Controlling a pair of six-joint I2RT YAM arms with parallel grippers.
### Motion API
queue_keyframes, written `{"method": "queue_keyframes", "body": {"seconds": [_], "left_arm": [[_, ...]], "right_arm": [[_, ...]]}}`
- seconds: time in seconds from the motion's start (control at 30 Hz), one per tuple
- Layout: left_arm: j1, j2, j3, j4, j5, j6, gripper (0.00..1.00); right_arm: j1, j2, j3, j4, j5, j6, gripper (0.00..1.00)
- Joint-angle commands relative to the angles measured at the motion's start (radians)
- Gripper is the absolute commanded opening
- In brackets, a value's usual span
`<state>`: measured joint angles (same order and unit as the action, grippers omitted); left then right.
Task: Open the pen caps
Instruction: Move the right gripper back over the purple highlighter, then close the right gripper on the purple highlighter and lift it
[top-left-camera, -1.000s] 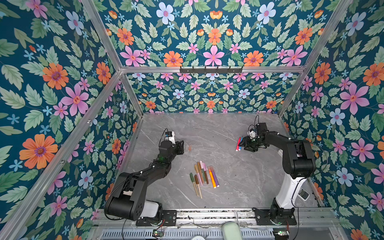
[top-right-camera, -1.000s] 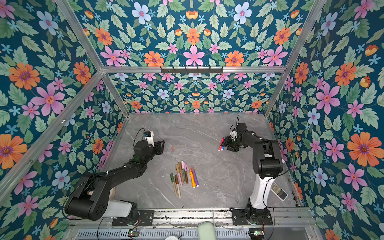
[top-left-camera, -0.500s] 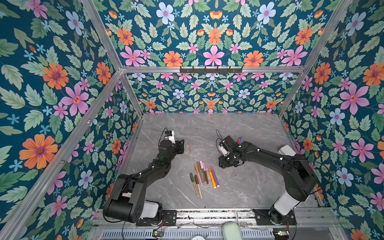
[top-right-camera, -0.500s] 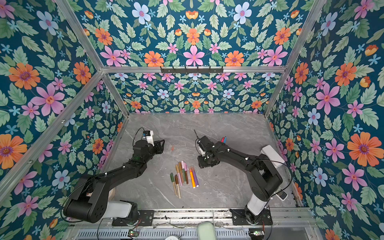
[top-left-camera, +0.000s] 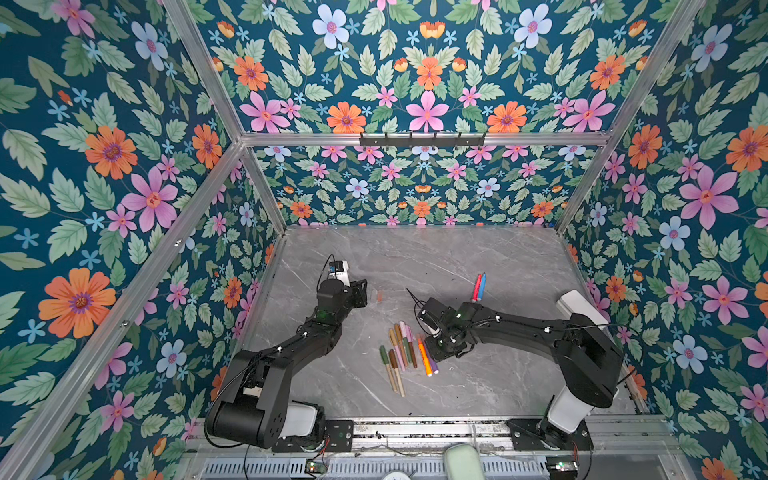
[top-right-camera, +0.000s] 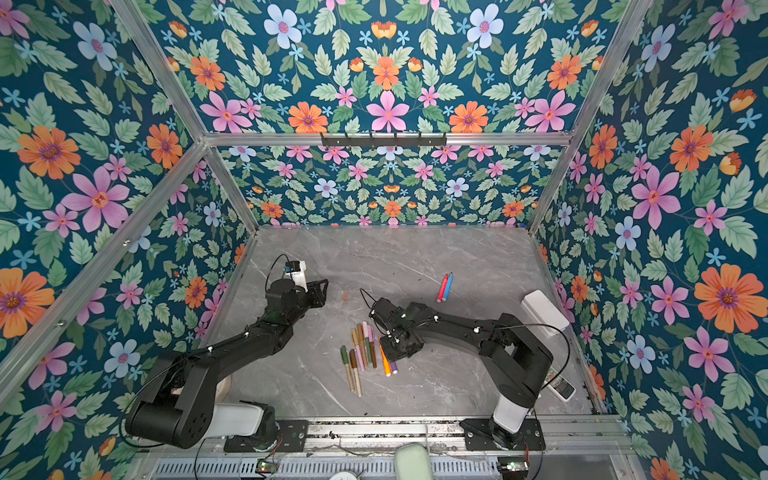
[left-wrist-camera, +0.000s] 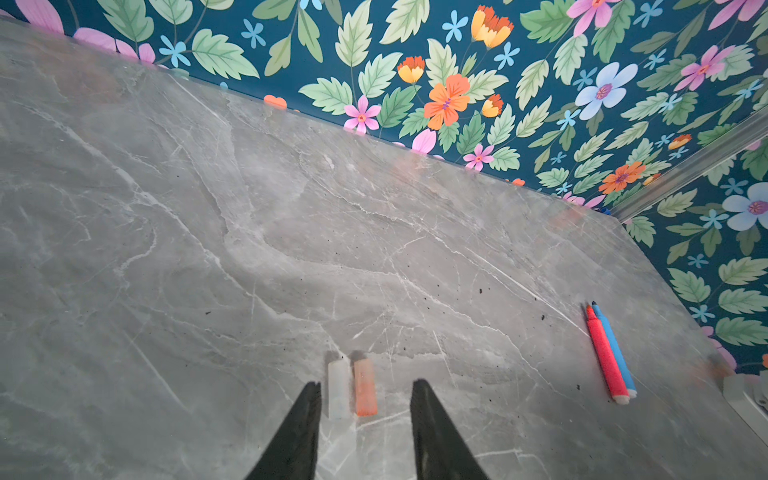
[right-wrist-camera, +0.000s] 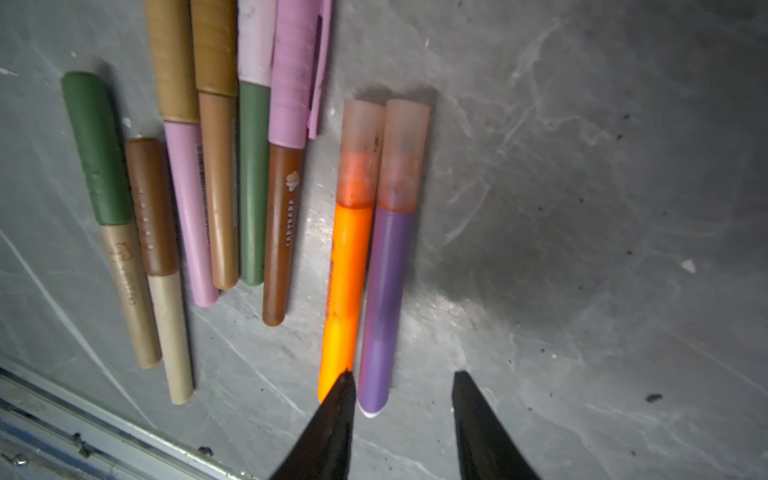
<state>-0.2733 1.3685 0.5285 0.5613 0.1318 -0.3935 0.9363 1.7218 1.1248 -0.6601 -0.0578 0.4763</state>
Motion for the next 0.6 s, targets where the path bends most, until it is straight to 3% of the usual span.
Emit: {"method": "queue_keyframes", "body": {"seconds": [0.0,0.57], "left_arm": [[0.001,0.003,0.008,-0.012,-0.005,0.007,0.39],[0.001,0.027,0.031,-0.041,0.008,0.005,0.4]], "right_arm": [[0.016,0.02,0.006,-0.022,0.025,0.024,0.41],[0.029,0.078,0.01,-0.044,0.115,0.077,0.32]]}}
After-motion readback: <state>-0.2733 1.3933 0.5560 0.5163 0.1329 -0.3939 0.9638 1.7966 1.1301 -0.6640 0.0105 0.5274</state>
